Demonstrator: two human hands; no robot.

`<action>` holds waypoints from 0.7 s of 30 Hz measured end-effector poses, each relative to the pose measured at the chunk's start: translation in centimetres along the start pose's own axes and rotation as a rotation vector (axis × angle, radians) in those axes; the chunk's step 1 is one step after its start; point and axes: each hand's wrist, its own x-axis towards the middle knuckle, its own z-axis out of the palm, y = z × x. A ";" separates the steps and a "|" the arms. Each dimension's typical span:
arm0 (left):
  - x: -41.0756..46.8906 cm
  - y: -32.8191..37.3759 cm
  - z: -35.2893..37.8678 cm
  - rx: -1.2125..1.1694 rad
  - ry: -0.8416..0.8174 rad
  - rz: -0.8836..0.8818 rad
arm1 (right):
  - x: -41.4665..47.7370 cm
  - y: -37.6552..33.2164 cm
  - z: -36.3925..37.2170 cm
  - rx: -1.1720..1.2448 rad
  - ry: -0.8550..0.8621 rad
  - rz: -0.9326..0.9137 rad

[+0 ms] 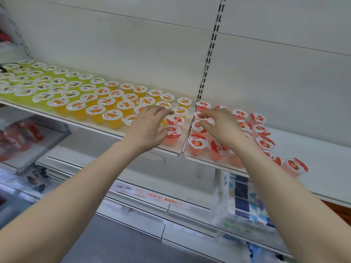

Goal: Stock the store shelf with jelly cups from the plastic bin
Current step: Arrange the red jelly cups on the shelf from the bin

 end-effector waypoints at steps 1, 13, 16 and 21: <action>-0.1 -0.8 -0.5 0.018 -0.007 -0.029 | -0.2 -0.4 -0.1 0.021 0.013 -0.015; -0.6 -4.5 -0.1 0.186 -0.166 -0.034 | -0.5 -7.8 2.1 -0.175 -0.138 -0.077; -0.4 -5.0 0.1 0.172 -0.165 -0.008 | -0.7 -8.4 2.7 -0.184 -0.127 -0.034; -0.2 -6.2 -0.6 0.150 -0.192 0.064 | -0.9 -8.8 3.0 -0.159 -0.102 0.006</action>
